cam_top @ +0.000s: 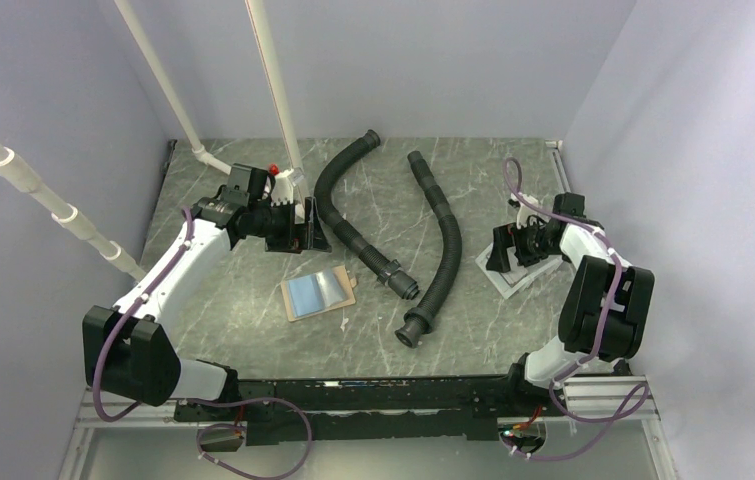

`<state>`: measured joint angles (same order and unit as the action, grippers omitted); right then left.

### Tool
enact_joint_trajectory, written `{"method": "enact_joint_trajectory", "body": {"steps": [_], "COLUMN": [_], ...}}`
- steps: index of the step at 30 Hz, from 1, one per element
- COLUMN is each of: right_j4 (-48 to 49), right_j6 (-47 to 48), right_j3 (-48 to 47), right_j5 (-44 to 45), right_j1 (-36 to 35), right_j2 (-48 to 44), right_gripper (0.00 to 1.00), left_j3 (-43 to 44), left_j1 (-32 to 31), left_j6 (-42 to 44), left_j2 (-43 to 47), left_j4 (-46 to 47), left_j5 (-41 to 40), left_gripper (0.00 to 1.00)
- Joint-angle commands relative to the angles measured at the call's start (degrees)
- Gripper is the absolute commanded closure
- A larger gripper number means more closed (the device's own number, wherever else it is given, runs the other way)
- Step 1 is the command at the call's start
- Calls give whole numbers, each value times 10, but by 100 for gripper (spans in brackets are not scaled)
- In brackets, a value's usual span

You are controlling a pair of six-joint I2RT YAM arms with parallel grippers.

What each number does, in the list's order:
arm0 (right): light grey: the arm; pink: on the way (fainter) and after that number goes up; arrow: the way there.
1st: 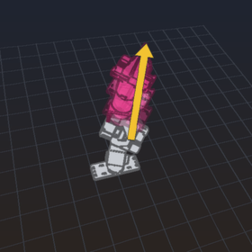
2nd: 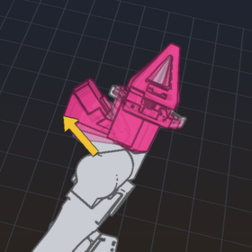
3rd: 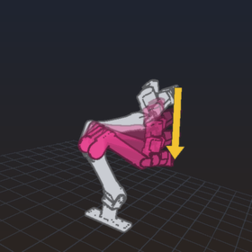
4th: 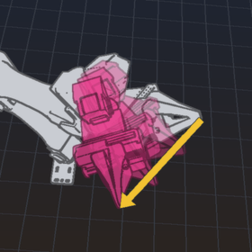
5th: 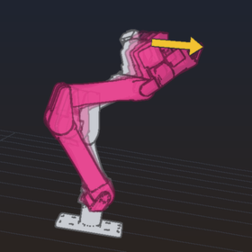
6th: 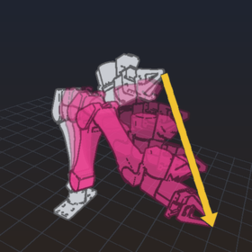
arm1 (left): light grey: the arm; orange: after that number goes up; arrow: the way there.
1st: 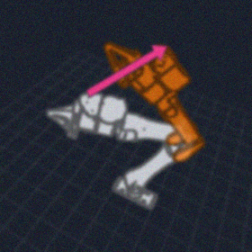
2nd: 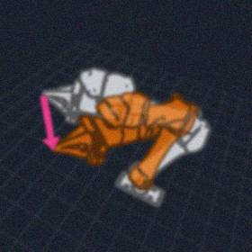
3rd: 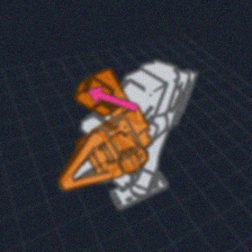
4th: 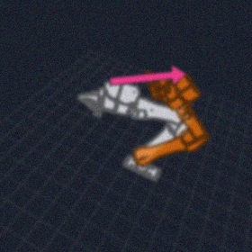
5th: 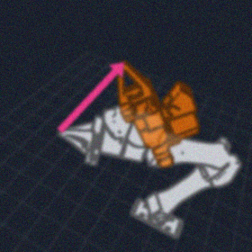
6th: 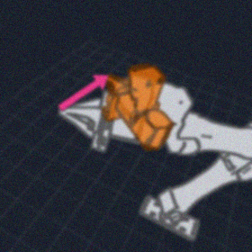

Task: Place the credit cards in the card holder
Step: Pick up the credit card from the storage box.

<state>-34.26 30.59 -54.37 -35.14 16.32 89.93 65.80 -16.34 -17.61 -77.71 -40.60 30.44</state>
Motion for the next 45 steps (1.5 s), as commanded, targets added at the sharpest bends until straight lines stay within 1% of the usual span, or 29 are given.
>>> {"method": "enact_joint_trajectory", "body": {"steps": [1,7,14,16,19,24,27,33,38,41,45], "right_j4": [17,16,10,9,9,17,20,16,20,34,69], "right_j6": [5,9,8,9,7,6,6,11,21,29,21], "right_j3": [11,25,26,25,25,33,38,29,26,35,48], "right_j5": [-31,-30,-37,-40,-43,-27,-23,-25,-16,21,78], "right_j1": [1,1,1,1,1,1,1,2,2,1,2], "right_j2": [-18,-49,-66,-67,-67,-75,-77,-74,-80,-99,-135], "right_gripper": [5,9,18,24,37,51,57,74,91,98,100], "left_j3": [2,2,1,1,0,0,1,1,1,1,1], "left_j1": [-3,-3,-3,-3,-3,-2,-3,-3,-3,-3,-3], "left_j6": [22,23,23,23,23,23,23,24,24,24,24], "left_j2": [7,9,11,12,13,12,12,11,9,9,8], "left_j4": [3,3,4,4,5,5,5,5,5,5,4], "left_j5": [18,21,22,21,21,23,24,25,24,24,24], "left_gripper": [4,4,4,4,4,4,4,4,4,4,4]}}
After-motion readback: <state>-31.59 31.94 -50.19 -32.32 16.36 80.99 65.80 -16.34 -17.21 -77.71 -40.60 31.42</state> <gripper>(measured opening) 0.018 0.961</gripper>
